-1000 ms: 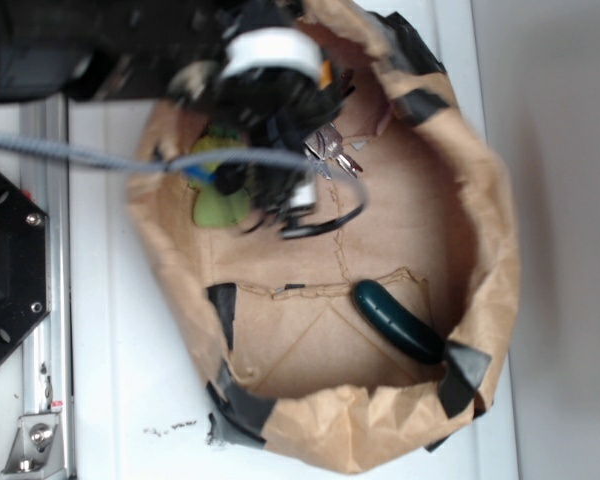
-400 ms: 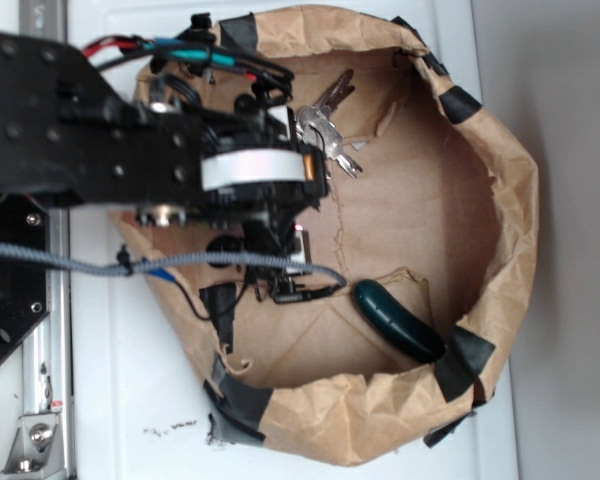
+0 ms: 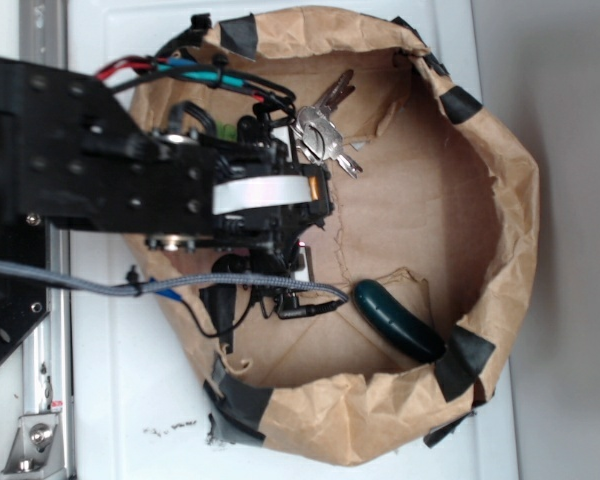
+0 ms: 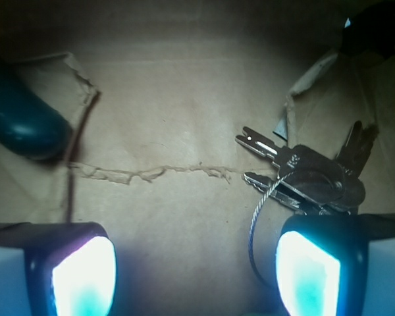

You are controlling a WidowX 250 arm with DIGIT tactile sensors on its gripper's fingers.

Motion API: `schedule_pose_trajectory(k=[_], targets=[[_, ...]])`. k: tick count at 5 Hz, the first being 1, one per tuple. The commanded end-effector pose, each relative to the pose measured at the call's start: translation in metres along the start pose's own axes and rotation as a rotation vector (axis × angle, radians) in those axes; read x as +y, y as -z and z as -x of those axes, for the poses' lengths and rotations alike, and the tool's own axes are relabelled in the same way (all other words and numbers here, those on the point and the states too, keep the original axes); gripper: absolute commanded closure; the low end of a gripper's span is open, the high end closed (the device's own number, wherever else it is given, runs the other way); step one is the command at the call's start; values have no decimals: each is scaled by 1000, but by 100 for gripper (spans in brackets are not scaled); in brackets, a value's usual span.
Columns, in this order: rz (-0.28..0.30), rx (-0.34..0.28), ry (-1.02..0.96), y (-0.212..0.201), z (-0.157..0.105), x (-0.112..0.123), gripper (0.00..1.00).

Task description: Grab the silver keys.

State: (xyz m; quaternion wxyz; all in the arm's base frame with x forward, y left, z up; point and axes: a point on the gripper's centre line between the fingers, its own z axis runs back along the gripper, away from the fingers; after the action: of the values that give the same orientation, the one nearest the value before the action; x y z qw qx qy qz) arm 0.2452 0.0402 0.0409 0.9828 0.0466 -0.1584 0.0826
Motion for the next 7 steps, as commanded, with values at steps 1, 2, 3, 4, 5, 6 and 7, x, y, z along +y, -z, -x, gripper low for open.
schedule_pose_trajectory(k=[1, 2, 3, 4, 5, 6, 7], targets=[[45, -15, 14, 4, -20, 10, 0], [55, -7, 19, 7, -18, 15, 0], [84, -17, 44, 4, -15, 17, 0], [77, -6, 57, 8, -15, 19, 0], [121, -2, 68, 6, -14, 21, 0], [122, 7, 78, 10, -10, 29, 0], [99, 12, 49, 16, -12, 46, 0]])
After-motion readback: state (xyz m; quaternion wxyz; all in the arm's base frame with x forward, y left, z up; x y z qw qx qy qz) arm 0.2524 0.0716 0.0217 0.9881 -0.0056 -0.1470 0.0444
